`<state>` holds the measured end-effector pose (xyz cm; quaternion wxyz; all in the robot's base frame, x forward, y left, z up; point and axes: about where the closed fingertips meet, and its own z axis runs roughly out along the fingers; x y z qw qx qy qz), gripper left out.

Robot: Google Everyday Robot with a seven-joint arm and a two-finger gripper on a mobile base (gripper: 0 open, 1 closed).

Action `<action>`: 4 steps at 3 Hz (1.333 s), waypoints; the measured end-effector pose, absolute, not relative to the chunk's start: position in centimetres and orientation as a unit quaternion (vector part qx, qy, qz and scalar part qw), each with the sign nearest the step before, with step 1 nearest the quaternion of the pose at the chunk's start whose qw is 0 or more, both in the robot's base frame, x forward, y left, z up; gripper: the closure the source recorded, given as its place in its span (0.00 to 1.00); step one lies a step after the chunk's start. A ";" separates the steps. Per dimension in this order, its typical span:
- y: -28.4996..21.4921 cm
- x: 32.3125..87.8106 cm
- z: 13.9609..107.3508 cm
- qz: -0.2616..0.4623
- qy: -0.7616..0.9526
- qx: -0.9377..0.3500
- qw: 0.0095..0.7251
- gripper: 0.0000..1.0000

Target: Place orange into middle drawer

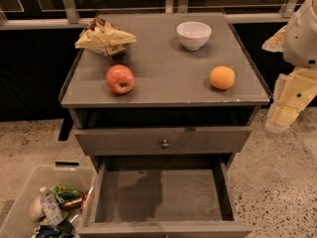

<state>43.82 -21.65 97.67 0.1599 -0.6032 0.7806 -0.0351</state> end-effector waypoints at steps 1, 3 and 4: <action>-21.8 45.1 97.5 -0.030 0.778 -0.605 0.167 0.00; -22.8 46.4 96.3 0.015 0.780 -0.599 0.179 0.00; -23.5 50.3 94.8 0.096 0.763 -0.602 0.215 0.00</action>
Offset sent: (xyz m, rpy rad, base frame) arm 0.0275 -0.0056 -0.0087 0.0330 0.0095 0.0178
